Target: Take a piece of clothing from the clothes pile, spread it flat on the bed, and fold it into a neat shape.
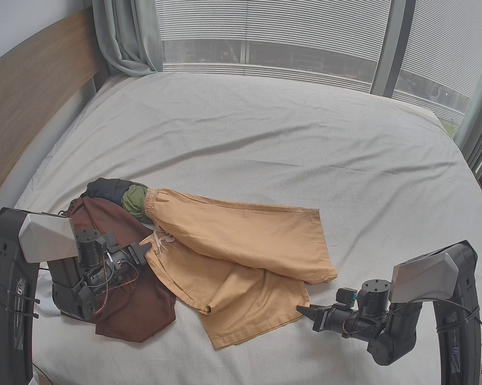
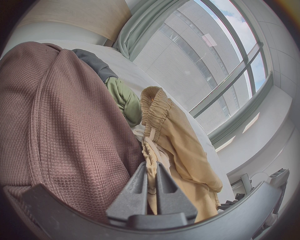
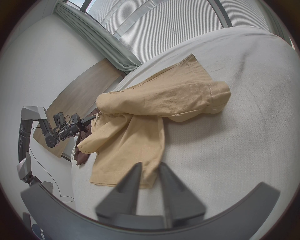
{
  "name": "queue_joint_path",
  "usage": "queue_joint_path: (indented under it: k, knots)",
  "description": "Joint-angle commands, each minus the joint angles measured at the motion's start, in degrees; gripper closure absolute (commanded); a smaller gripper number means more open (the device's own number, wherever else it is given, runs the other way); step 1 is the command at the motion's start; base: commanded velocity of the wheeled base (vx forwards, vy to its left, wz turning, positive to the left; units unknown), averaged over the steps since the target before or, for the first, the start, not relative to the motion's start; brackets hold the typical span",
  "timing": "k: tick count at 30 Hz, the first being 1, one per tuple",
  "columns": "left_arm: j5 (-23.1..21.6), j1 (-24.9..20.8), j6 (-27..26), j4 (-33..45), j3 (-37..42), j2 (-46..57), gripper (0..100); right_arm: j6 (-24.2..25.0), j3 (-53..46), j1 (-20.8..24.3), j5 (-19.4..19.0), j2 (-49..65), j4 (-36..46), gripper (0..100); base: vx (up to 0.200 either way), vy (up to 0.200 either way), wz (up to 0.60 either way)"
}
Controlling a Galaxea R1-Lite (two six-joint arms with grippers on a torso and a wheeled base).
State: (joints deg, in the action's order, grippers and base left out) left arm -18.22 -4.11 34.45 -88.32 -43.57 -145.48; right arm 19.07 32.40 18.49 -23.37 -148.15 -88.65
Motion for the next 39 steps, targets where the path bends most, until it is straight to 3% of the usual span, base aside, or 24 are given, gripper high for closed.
queue_joint_path:
  k: [1, 6, 13, 23, 31, 39]
  knots:
    - [0.03, -0.02, 0.0, -0.01, 0.06, 0.11, 100, -0.08, 0.2, -0.12, -0.01, -0.21, -0.12, 100, 0.0, 0.0, 0.0]
    - [-0.06, -0.02, -0.09, -0.1, 1.21, 0.73, 100, -0.08, -0.67, -0.56, 0.08, 0.32, -0.12, 100, 0.0, 0.0, 0.0]
    - [-0.76, -0.55, -0.09, -0.1, 10.26, 9.08, 100, -0.26, -3.22, -2.58, 0.08, 3.84, 0.06, 100, 0.0, 0.0, 0.0]
    - [-0.85, 2.0, -1.23, -0.19, 20.37, 16.11, 100, -0.52, -0.94, -5.75, 0.34, 4.01, 0.06, 100, 0.0, 0.0, 0.0]
    - [-1.11, 1.38, -1.4, -0.19, 25.73, 19.1, 100, -0.43, 2.93, -8.3, 2.28, 3.84, 0.14, 100, 0.0, 0.0, 0.0]
    - [-1.55, 0.77, -6.24, -0.19, 29.42, 17.69, 100, 1.32, 5.74, -9.0, 3.77, 3.75, 0.14, 100, 0.0, 0.0, 0.0]
